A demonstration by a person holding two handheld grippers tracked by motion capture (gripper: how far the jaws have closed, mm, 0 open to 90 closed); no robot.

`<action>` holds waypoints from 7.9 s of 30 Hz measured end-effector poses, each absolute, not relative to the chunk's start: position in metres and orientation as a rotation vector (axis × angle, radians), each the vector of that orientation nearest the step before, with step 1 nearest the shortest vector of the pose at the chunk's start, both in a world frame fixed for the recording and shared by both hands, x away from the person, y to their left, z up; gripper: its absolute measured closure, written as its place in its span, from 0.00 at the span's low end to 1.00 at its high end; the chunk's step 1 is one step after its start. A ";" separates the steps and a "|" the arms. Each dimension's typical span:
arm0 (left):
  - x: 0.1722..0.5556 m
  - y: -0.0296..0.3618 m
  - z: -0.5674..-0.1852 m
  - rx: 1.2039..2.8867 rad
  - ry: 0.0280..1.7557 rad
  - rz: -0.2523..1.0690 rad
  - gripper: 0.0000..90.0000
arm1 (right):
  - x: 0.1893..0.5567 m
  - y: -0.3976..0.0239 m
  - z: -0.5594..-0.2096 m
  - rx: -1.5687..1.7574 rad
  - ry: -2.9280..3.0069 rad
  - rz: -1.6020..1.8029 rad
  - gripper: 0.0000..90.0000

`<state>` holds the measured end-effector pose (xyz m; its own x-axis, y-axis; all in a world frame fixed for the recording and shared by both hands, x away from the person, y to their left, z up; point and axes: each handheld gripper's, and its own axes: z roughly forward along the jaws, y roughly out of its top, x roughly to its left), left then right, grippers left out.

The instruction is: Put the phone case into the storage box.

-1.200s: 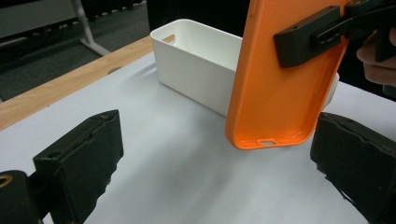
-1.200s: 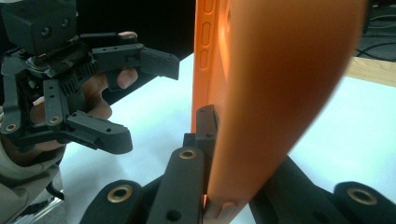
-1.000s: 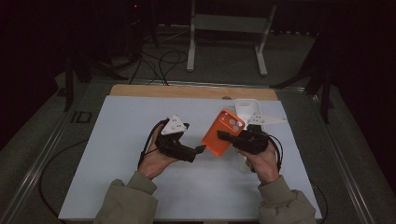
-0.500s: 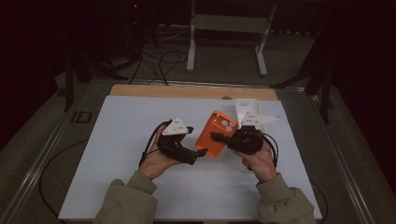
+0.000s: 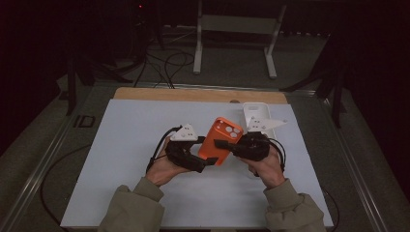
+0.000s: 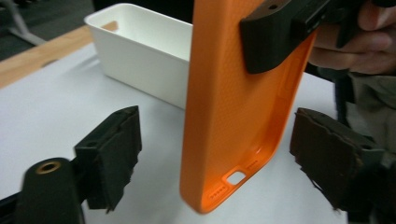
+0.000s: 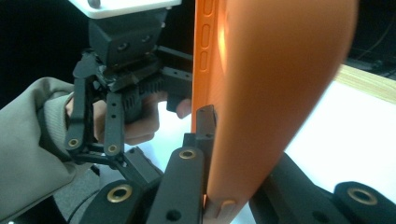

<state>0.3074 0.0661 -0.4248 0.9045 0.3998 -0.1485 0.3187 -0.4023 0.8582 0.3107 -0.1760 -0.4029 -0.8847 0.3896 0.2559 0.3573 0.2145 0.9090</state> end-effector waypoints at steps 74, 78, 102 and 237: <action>0.306 0.076 -0.425 2.007 0.481 0.137 0.96 | 0.295 -0.185 -0.402 0.786 2.346 1.580 0.11; 0.307 0.077 -0.425 2.001 0.502 0.152 0.96 | 0.294 -0.185 -0.401 0.793 2.339 1.578 0.11; 0.305 0.079 -0.426 1.977 0.610 0.251 0.96 | 0.293 -0.182 -0.402 0.850 2.309 1.542 0.10; 0.286 0.053 -0.445 1.897 0.733 0.410 0.30 | 0.300 -0.134 -0.380 1.121 1.887 1.642 0.18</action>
<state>0.2860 0.0529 -0.4453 0.7568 0.6523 -0.0416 0.3060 -0.2973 0.9044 0.2996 -0.1338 -0.3798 -0.5997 0.7742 0.2025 0.3075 -0.0107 0.9515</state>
